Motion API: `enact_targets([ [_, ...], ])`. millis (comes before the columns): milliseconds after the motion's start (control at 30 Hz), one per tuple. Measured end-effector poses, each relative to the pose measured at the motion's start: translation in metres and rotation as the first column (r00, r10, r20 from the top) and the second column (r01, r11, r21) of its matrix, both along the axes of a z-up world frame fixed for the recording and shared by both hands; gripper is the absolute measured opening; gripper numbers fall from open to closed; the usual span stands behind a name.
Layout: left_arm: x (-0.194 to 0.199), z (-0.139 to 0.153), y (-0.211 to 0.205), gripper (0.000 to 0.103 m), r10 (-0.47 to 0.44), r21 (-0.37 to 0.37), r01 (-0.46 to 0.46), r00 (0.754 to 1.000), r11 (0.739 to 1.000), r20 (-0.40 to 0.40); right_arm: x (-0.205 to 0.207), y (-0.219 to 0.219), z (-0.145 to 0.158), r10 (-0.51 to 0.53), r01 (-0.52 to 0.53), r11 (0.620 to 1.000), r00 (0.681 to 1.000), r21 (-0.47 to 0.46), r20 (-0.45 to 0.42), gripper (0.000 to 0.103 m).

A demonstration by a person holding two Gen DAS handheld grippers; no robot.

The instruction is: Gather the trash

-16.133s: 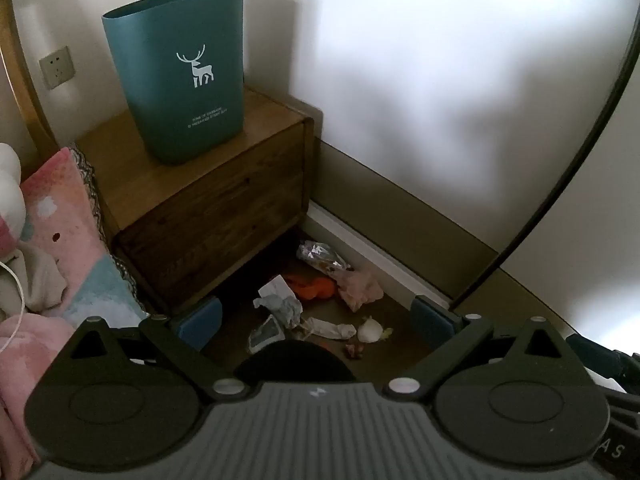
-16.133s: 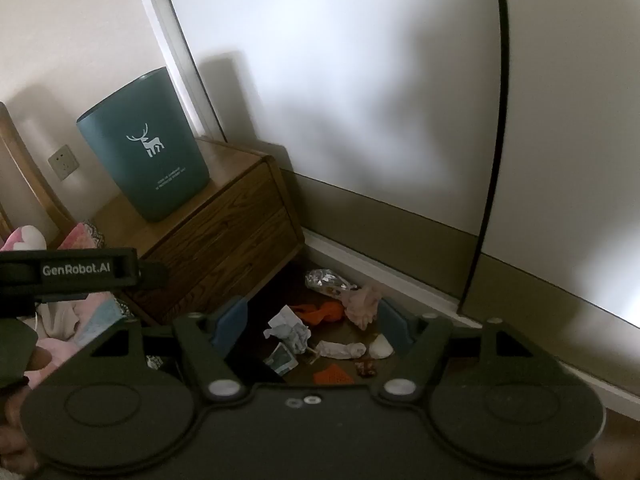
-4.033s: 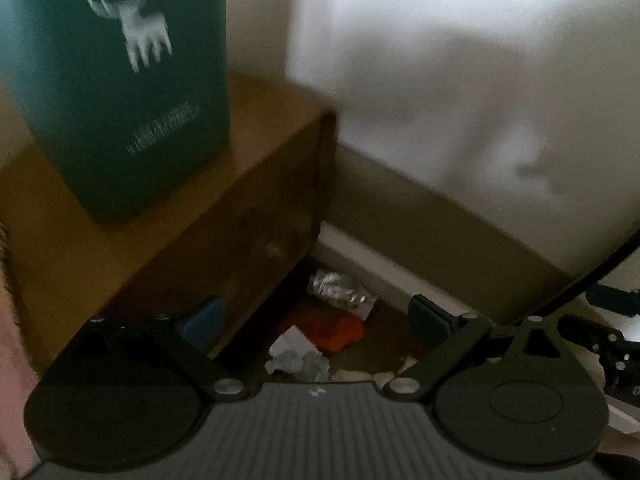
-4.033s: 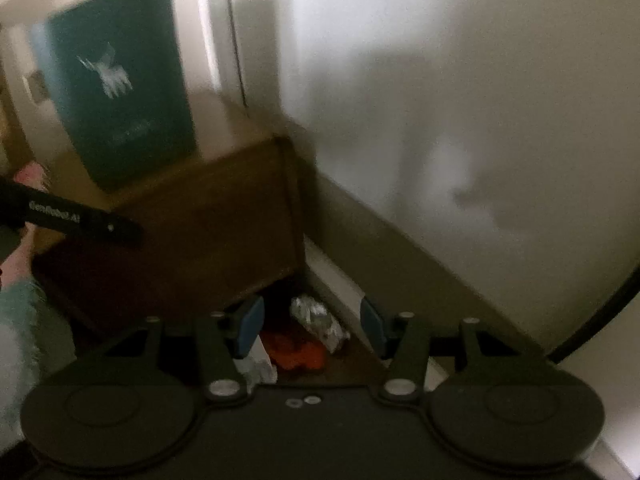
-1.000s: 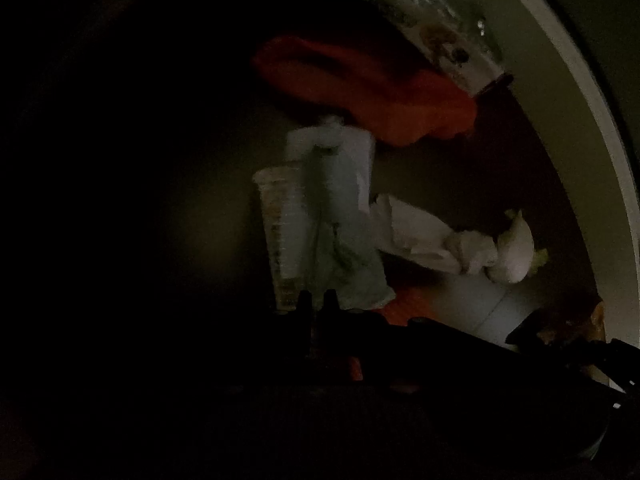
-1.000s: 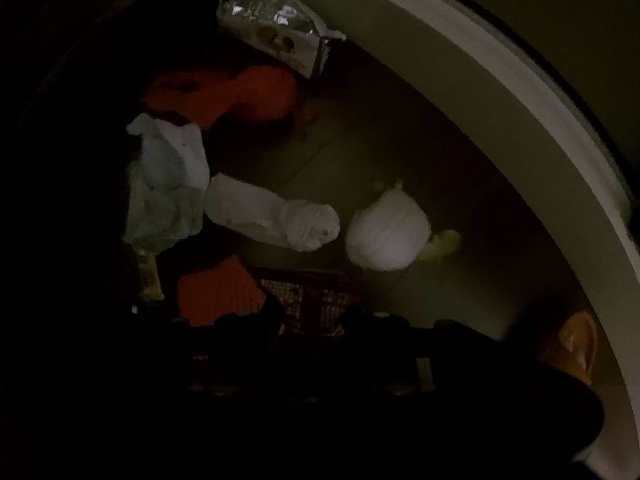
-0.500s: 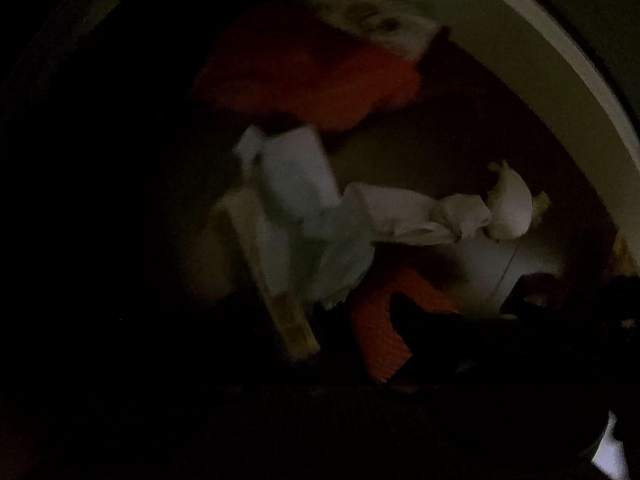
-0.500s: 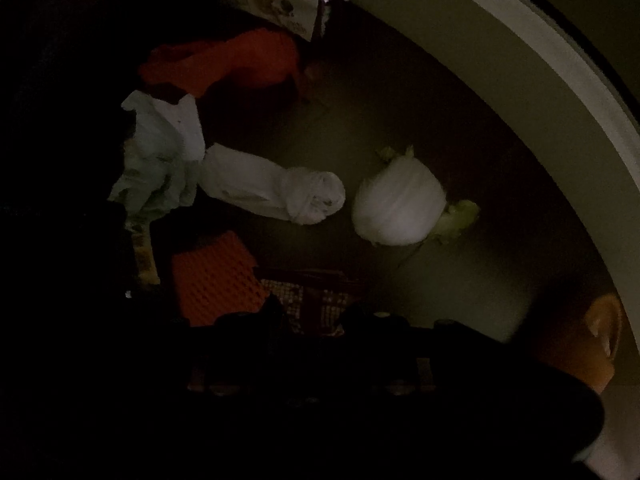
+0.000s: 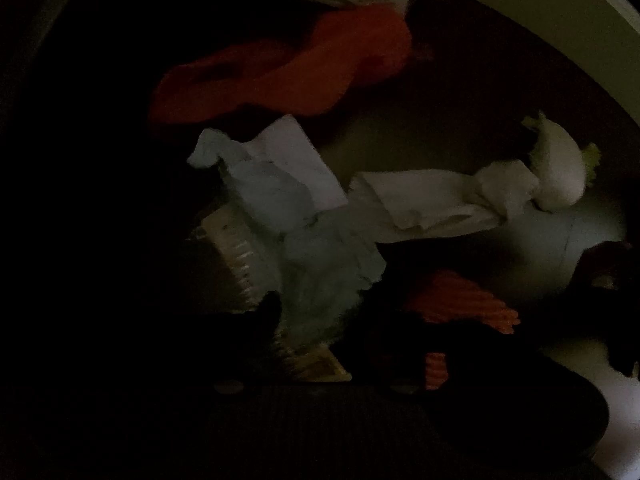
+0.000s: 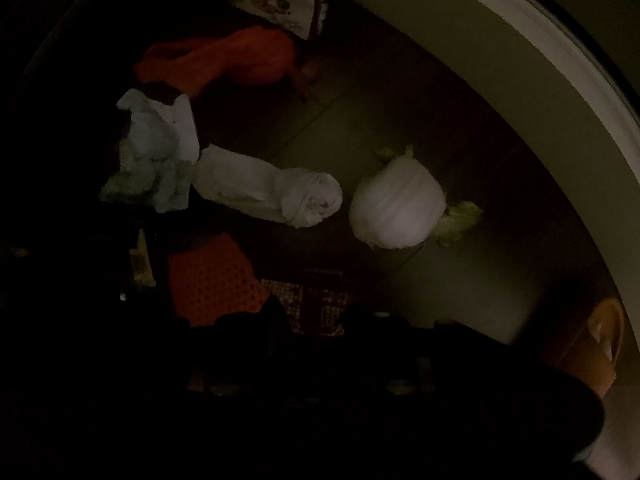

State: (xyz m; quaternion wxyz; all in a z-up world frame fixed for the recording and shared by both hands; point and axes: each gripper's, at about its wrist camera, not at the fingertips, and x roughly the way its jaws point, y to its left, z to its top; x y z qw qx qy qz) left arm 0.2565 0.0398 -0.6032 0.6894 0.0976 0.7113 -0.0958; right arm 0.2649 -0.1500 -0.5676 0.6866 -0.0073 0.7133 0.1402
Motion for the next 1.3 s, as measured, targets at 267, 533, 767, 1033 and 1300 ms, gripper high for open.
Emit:
enact_targets([
  [267,-0.002,0.035,0.0,0.011,-0.026,0.017,0.025,0.997,1.0,0.078,0.004,-0.006,0.023,-0.016,0.015,1.0,0.999,0.005,0.049,0.031],
  [533,0.0,0.108,0.017,0.009,0.025,-0.028,-0.021,0.99,0.999,0.139,0.011,-0.012,0.102,-0.022,0.017,0.999,0.989,0.036,0.149,0.031],
  [767,-0.002,0.215,0.044,0.009,0.07,-0.086,-0.048,0.956,0.995,0.285,0.011,-0.015,0.22,-0.041,0.006,0.993,0.954,0.117,0.297,0.03],
  [1033,-0.022,0.354,0.079,0.009,0.119,-0.178,-0.037,0.868,0.983,0.482,-0.004,0.004,0.368,-0.019,-0.074,0.983,0.868,0.166,0.497,0.03],
  [1300,-0.065,0.474,0.115,0.009,0.174,-0.247,-0.016,0.754,0.969,0.633,-0.034,0.024,0.49,0.032,-0.185,0.969,0.75,0.163,0.661,0.03],
])
